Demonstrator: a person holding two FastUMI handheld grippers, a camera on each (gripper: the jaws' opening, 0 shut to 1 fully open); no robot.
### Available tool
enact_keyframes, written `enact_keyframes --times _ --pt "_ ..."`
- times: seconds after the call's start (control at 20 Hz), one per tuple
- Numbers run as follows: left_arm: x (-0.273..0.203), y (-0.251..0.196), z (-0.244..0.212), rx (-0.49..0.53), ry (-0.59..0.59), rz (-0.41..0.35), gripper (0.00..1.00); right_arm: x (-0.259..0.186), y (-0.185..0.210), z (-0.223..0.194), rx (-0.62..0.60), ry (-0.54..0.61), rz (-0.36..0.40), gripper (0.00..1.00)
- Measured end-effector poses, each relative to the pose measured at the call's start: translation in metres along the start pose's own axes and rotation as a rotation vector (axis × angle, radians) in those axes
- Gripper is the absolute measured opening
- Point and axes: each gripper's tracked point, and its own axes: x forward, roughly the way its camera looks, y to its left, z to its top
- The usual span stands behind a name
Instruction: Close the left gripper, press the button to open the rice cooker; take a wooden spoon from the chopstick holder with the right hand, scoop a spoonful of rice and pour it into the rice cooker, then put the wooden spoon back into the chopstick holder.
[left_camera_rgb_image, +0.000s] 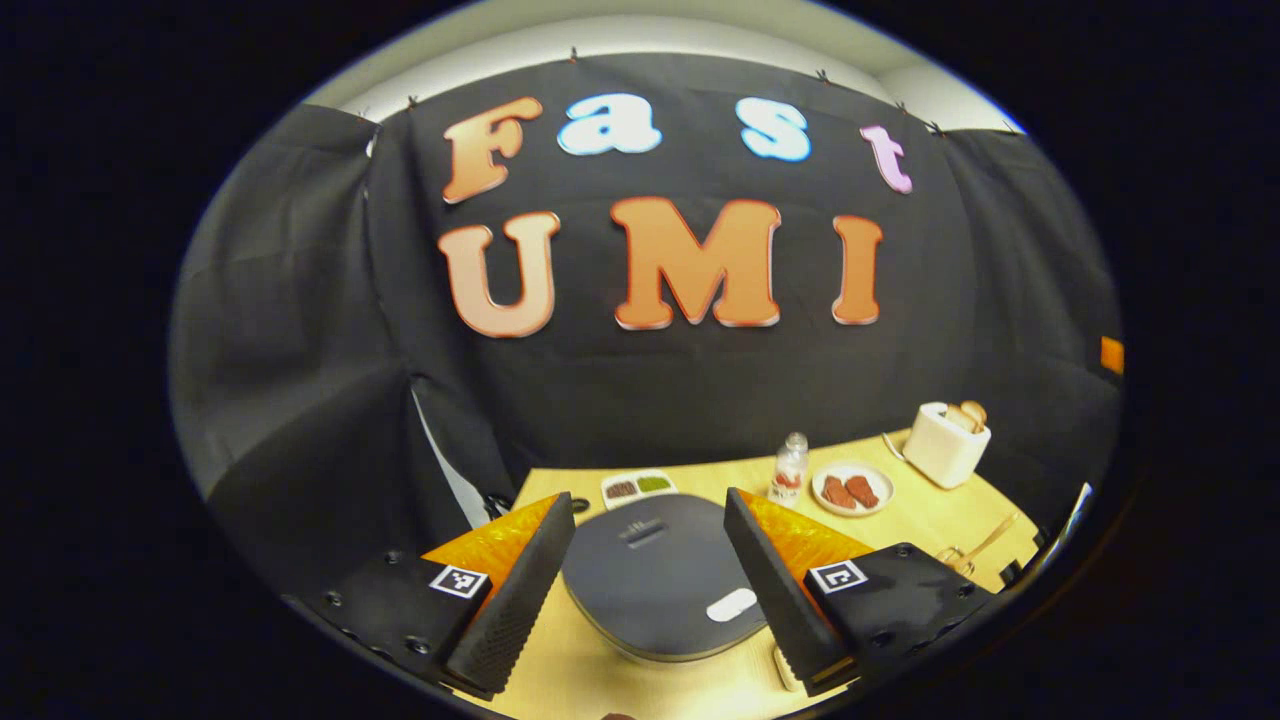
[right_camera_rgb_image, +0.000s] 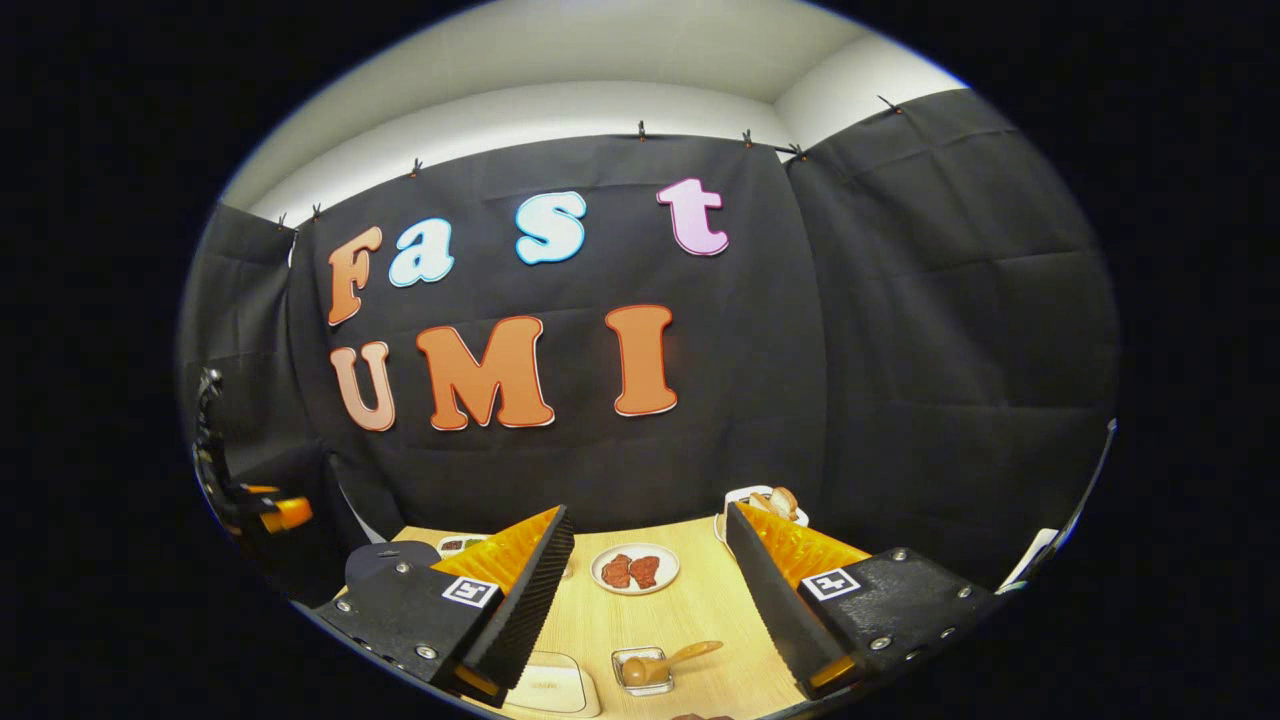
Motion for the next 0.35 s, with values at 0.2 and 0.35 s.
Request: enact_keyframes --times 0.2,0.35 --pt "-0.049 0.045 0.077 -0.007 -0.122 0.053 0.95 0.008 0.011 0.006 -0.002 -0.018 0.030 0.95" --pt "-0.076 0.060 0.111 0.042 -0.203 0.087 1.00 0.014 0.013 0.008 -0.015 -0.031 0.036 0.95"
